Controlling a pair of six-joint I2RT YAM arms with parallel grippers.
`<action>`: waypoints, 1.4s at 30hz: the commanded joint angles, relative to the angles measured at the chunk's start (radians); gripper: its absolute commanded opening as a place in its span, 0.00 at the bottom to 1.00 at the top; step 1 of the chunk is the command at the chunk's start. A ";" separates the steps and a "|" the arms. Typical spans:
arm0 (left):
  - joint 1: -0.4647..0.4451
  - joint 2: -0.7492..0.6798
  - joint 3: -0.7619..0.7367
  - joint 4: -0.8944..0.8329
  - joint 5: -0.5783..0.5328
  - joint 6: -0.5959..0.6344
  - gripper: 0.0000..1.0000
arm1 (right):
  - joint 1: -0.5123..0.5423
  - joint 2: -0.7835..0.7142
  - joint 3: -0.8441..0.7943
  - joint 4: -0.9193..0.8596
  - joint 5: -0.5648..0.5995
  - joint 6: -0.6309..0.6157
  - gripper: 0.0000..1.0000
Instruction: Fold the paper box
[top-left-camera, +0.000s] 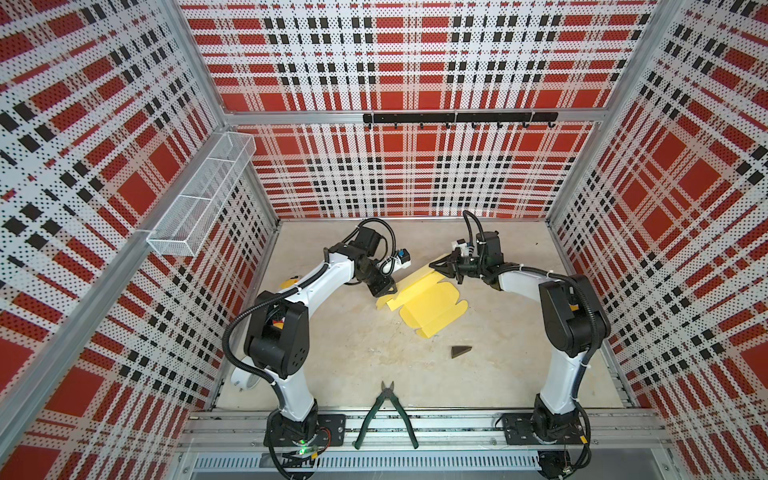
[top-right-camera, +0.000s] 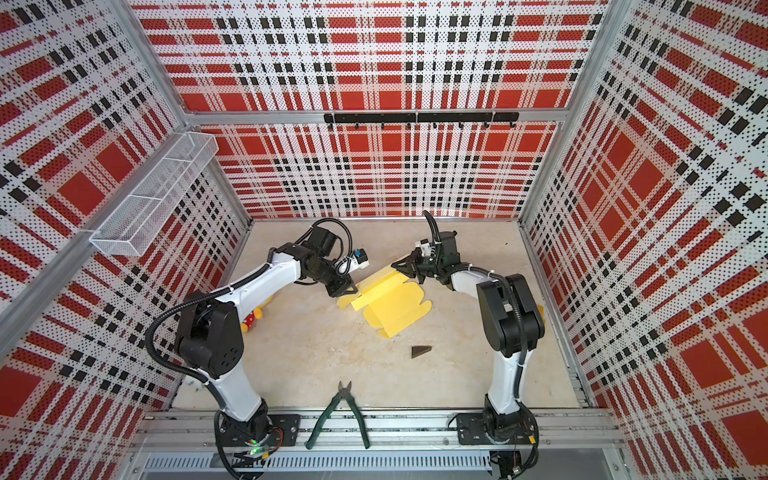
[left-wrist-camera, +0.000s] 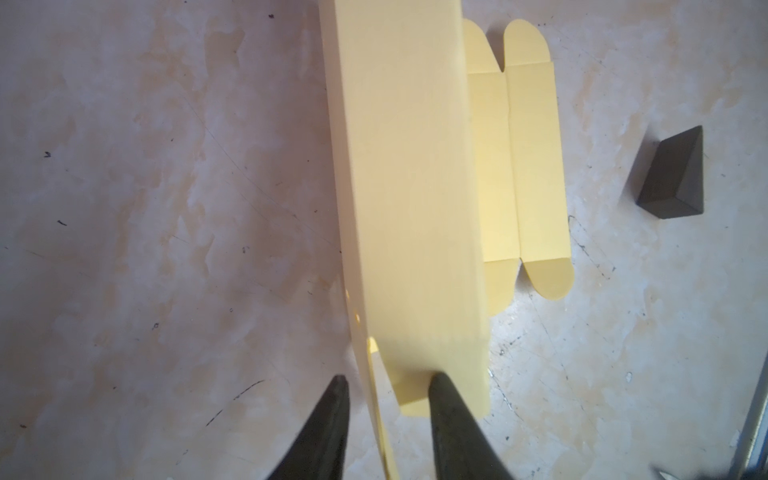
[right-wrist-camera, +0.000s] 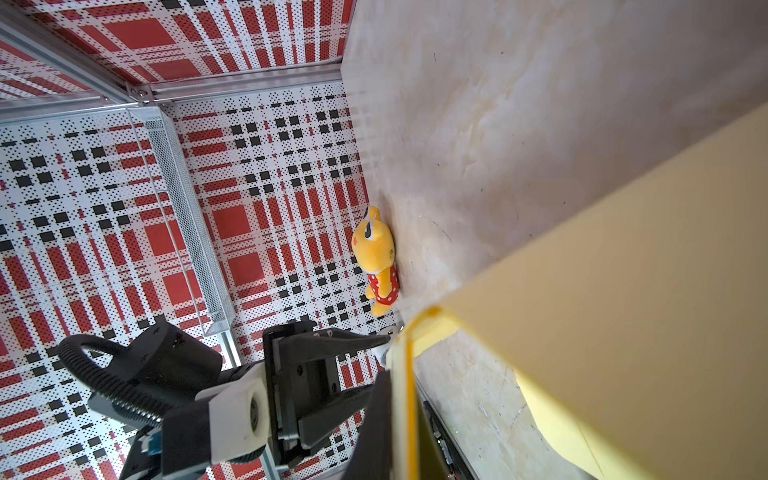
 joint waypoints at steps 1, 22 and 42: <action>-0.013 0.030 0.031 0.026 -0.015 -0.023 0.33 | 0.000 0.020 -0.018 0.067 0.009 0.012 0.00; 0.002 -0.064 -0.194 0.473 0.096 -0.007 0.33 | 0.001 0.056 -0.060 0.226 0.011 0.135 0.00; 0.022 -0.052 -0.228 0.669 0.147 -0.090 0.23 | 0.012 0.056 -0.067 0.240 0.027 0.155 0.00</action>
